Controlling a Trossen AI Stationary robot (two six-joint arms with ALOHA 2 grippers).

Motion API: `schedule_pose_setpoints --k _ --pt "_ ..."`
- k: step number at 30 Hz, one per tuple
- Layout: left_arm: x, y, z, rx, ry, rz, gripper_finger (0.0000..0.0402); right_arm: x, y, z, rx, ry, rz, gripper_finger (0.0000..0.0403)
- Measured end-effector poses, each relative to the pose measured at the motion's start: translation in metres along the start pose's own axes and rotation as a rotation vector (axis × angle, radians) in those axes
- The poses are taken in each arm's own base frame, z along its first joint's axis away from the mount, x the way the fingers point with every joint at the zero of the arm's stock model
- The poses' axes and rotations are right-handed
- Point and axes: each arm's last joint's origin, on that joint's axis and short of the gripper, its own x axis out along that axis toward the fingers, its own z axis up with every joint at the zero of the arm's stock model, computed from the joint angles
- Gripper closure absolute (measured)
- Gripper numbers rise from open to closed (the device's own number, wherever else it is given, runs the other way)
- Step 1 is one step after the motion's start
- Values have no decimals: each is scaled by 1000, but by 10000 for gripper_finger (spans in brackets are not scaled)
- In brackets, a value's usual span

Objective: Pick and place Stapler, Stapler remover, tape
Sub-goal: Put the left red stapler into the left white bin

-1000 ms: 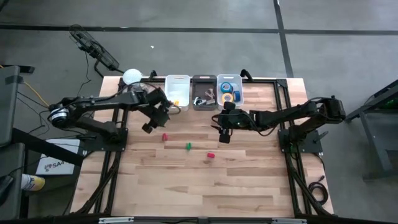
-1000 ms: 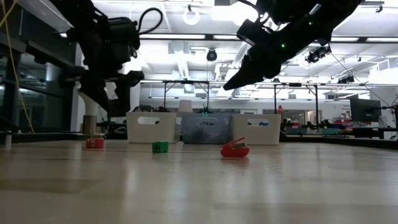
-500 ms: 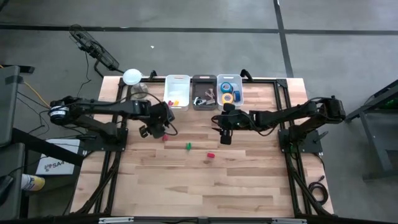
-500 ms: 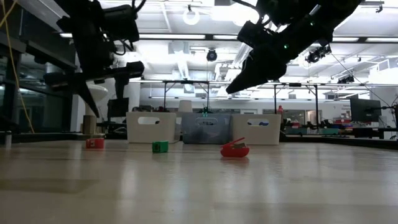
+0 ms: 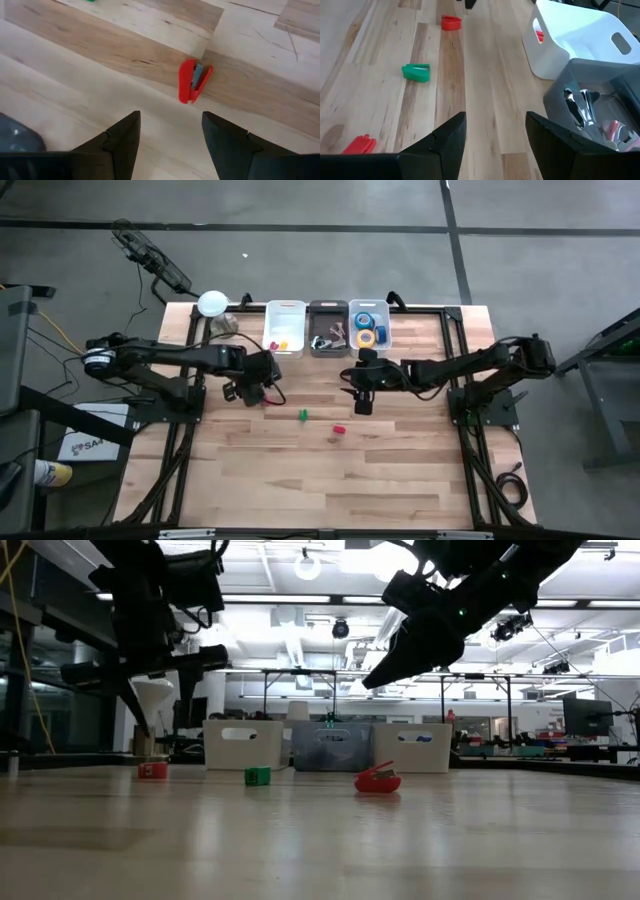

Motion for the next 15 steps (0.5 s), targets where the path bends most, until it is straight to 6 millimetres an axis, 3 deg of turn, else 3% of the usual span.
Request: schedule_pose_setpoints --k 15 --pt "34 0 2 31 -47 -159 192 0 0 0 -1 0 -2 206"
